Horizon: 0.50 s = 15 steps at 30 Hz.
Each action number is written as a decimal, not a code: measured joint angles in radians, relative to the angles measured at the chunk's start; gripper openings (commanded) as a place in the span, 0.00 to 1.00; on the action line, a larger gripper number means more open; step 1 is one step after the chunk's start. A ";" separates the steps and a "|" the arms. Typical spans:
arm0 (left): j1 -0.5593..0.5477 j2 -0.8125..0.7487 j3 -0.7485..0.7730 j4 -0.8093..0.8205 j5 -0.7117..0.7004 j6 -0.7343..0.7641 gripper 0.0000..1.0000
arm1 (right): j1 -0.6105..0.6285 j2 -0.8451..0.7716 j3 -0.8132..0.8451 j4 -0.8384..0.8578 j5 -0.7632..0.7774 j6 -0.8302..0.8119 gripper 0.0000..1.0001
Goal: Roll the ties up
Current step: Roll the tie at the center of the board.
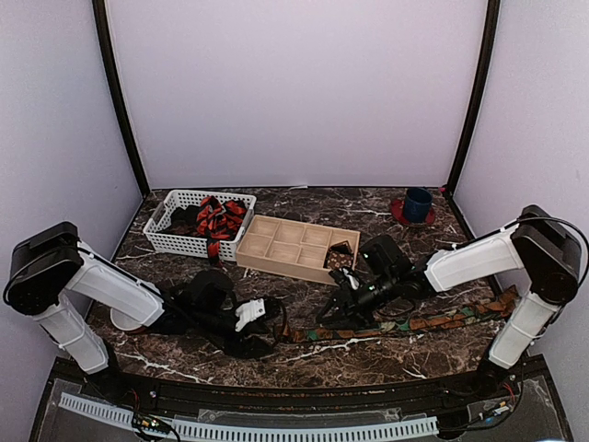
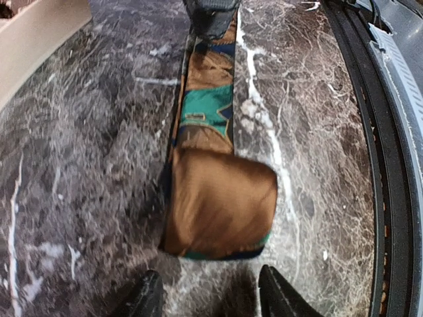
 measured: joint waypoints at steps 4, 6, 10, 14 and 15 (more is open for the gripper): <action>0.000 0.024 0.033 0.054 0.020 0.004 0.34 | 0.000 -0.022 0.000 -0.014 0.000 0.009 0.38; 0.000 0.024 0.047 0.080 0.027 0.004 0.29 | 0.000 -0.034 0.000 -0.014 -0.001 0.011 0.39; -0.005 0.033 0.093 0.111 0.056 0.003 0.27 | 0.000 -0.036 0.000 -0.015 -0.004 0.019 0.42; -0.034 0.084 0.147 0.132 0.078 0.003 0.27 | 0.000 -0.036 0.000 -0.013 -0.009 0.028 0.46; -0.040 0.099 0.156 0.134 0.080 0.003 0.27 | 0.000 -0.036 0.000 -0.011 -0.010 0.032 0.46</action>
